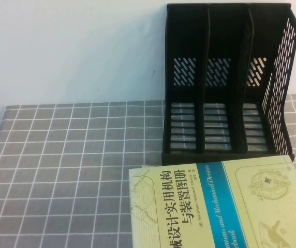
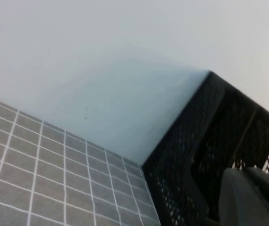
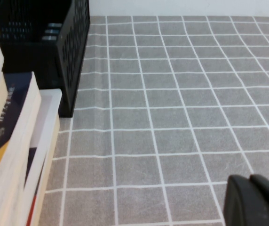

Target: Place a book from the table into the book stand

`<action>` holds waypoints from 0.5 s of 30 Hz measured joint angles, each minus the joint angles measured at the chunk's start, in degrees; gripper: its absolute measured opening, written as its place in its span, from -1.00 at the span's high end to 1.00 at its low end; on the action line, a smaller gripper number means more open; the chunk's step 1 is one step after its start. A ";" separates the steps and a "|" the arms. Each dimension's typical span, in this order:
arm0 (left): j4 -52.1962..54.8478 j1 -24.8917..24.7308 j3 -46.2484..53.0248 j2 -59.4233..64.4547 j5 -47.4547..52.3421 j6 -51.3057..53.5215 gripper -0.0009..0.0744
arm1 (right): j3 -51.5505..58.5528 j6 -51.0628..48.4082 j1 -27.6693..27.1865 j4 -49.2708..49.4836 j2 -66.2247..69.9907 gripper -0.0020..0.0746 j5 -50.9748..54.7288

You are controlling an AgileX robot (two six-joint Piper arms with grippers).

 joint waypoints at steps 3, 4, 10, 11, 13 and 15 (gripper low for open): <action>-1.49 0.00 -0.98 0.00 1.64 0.00 0.99 | 0.00 0.00 0.00 0.00 0.00 0.96 0.00; -1.78 0.00 -2.13 0.00 1.98 0.00 0.99 | 0.00 0.00 0.00 0.00 0.00 0.96 0.00; 0.40 0.00 -10.45 0.00 2.79 1.96 0.99 | 0.00 0.00 0.00 0.00 0.00 0.96 0.00; 1.73 0.00 -11.55 0.00 2.62 2.09 0.99 | 0.00 0.00 0.00 0.00 0.00 0.96 0.00; 4.39 0.00 -12.81 0.00 1.33 2.09 0.99 | 0.00 0.00 0.00 0.00 0.00 0.96 0.00; 6.87 0.00 -13.38 0.00 -0.29 2.33 0.99 | 0.00 0.00 0.00 0.00 0.00 0.96 0.00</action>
